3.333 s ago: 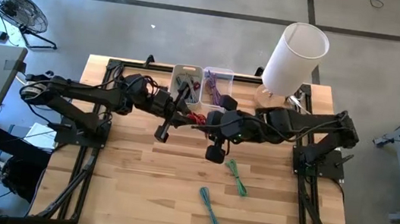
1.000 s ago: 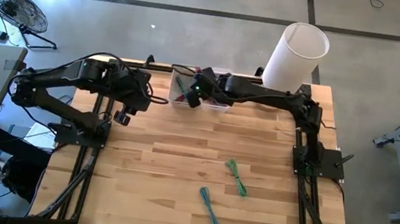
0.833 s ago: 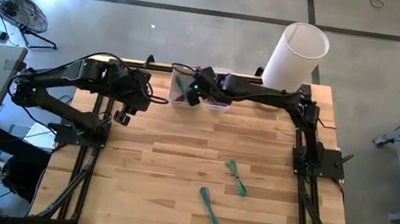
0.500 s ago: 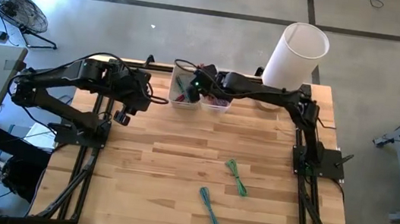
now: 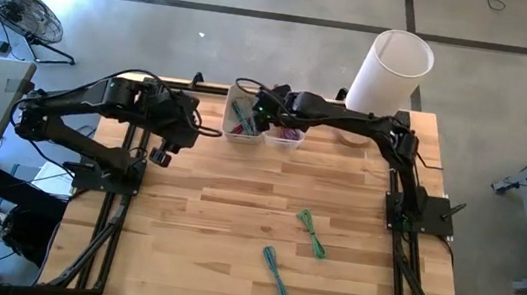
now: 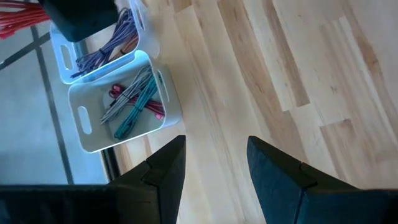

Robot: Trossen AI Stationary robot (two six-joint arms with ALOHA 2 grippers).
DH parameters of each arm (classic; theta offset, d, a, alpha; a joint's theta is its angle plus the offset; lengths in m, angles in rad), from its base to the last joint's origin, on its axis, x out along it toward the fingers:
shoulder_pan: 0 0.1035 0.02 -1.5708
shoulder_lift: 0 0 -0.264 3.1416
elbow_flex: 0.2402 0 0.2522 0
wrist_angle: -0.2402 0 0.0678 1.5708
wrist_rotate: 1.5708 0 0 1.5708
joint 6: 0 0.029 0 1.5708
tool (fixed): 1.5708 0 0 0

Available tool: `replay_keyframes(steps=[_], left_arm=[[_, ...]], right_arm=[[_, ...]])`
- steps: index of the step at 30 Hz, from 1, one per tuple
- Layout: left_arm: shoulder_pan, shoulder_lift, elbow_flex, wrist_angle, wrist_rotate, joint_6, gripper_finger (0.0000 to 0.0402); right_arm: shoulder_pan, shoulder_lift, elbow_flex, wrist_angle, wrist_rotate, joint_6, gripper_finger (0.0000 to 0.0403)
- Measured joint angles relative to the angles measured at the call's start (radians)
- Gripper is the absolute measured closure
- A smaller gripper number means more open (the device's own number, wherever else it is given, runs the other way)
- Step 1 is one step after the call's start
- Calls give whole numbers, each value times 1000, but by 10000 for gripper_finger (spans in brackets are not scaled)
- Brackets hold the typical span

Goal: Pick & Place USB Port
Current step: Put the red USB cable into the transparent bin

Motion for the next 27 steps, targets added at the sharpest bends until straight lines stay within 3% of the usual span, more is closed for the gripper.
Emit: replay_keyframes(steps=[9,24,27], left_arm=[[0,0,0,0,17,-2,237],[0,0,0,-3,17,-26,237],[0,0,0,-9,17,-26,237]], right_arm=[[-12,7,0,5,11,-45,374],[-12,7,0,20,7,-99,275],[-11,7,0,74,-69,-165,272]])
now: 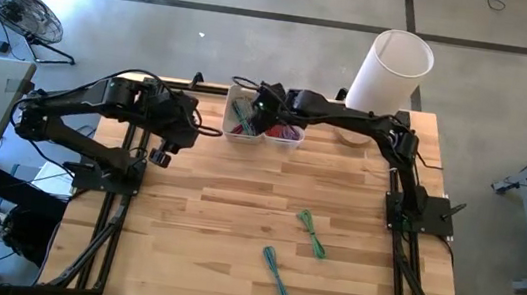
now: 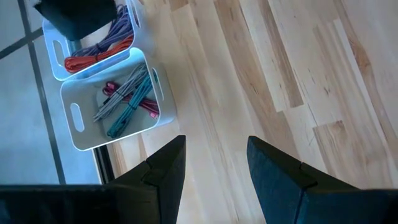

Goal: Pick & Place USB Port
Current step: Put the red USB cable into the transparent bin, then put the green USB cable into the transparent bin

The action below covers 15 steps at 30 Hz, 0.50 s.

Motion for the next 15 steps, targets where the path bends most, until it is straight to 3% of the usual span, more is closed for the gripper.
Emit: replay_keyframes(steps=[8,11,15], left_arm=[[0,0,0,-50,-1,8,237],[0,0,0,-91,-1,9,237],[0,0,0,-103,20,9,237]], right_arm=[[50,-40,13,161,-492,-327,274],[96,-100,13,127,-542,-383,274],[165,-199,13,24,-517,-411,275]])
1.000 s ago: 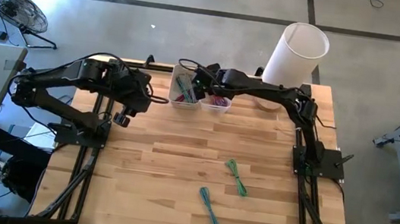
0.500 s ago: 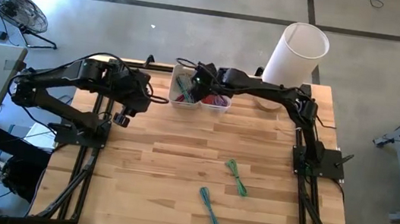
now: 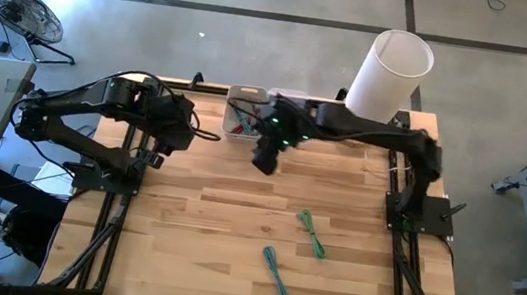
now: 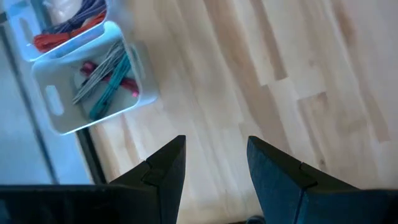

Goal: Pick & Place USB Port
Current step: Put the green USB cable into the transparent bin

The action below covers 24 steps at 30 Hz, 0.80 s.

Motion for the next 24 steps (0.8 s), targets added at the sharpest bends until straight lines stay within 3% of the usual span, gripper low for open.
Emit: replay_keyframes(steps=[7,13,20,22,24], left_arm=[[0,0,0,63,38,-3,237],[0,0,0,150,35,-18,237],[0,19,0,218,-78,-146,237],[0,35,0,220,-22,-172,237],[0,57,0,238,118,-141,237]], right_arm=[[120,-184,1,-262,40,54,275],[240,-297,1,-486,86,199,275],[360,-313,-26,-623,112,361,275],[395,-312,-56,-628,105,368,275],[427,-312,-80,-628,101,370,275]])
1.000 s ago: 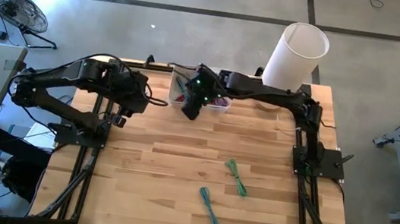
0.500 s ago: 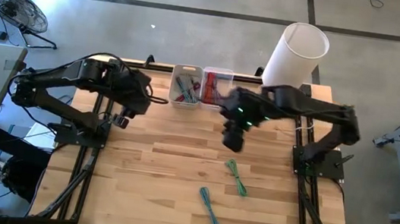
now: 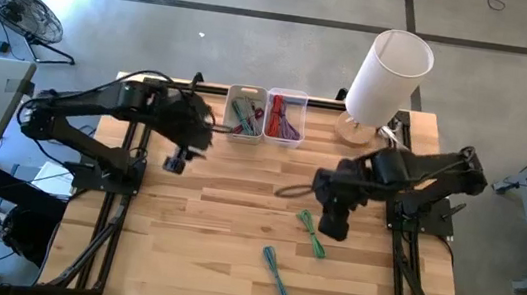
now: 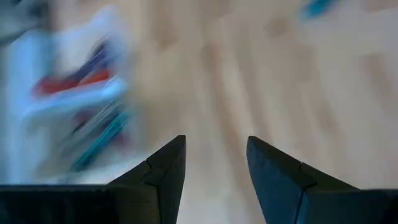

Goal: Pick & Place USB Port
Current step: Put the green USB cable into the transparent bin

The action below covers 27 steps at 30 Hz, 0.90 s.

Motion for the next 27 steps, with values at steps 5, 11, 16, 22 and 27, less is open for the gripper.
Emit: replay_keyframes(steps=[5,11,16,22,27], left_arm=[[-89,73,1,142,268,154,237],[-213,181,0,201,241,285,237],[-238,251,-1,197,210,229,237],[-235,260,1,215,156,106,237],[-236,255,1,225,139,53,237]], right_arm=[[62,1,-53,-5,1,-1,275],[116,1,-90,-14,3,6,275],[149,1,-121,-18,5,32,275],[153,1,-231,-14,7,158,275],[153,1,-399,118,-17,221,275]])
